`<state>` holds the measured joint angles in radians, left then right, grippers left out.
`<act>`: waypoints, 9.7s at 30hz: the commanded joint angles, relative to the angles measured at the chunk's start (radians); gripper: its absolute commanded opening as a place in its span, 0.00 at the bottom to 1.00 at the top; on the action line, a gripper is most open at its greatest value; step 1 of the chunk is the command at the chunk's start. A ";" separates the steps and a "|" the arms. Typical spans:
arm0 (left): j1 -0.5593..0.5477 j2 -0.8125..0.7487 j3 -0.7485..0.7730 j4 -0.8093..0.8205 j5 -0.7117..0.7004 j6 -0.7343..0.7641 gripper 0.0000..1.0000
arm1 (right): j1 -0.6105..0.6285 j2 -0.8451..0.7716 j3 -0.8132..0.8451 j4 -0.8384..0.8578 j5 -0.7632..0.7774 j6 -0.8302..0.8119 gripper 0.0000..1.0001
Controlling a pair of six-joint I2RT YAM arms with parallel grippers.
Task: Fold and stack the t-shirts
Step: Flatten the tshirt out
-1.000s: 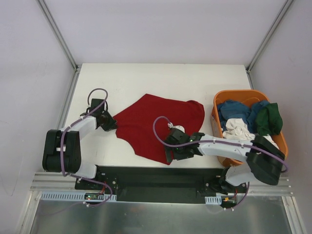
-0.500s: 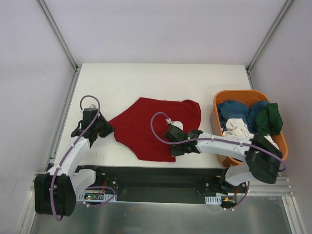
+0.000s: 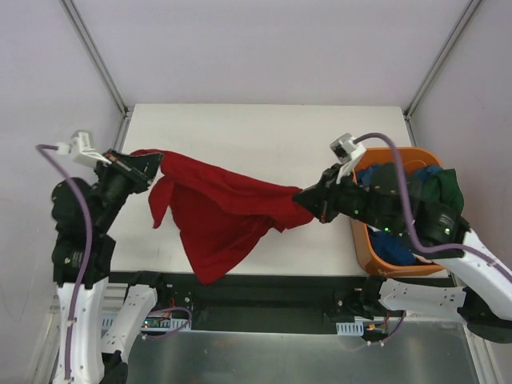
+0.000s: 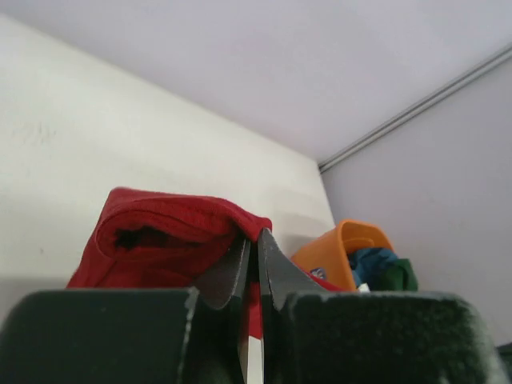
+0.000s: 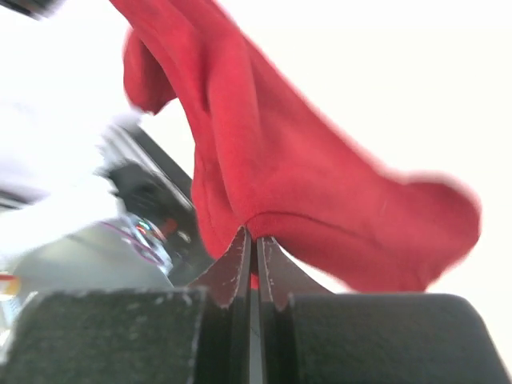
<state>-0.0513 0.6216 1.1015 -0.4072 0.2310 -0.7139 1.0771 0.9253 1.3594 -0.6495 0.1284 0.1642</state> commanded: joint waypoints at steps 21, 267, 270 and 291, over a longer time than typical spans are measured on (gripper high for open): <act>0.005 0.911 1.131 0.034 0.051 0.249 0.00 | -0.628 0.722 1.059 0.134 -0.391 -0.331 0.01; 0.100 0.274 -0.489 -0.381 -0.423 -0.205 0.70 | -0.470 0.291 -0.473 0.240 -0.082 -0.130 0.97; 0.100 0.381 -0.489 -0.345 -0.418 -0.196 0.61 | -0.470 0.302 -0.471 0.208 -0.059 -0.144 0.97; 0.120 0.748 -0.483 -0.107 -0.424 -0.165 0.25 | -0.468 0.297 -0.508 0.151 -0.079 -0.149 0.97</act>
<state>0.0544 1.3045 0.6388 -0.5835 -0.1646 -0.8810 0.6048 1.2522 0.8642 -0.4744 0.0475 0.0116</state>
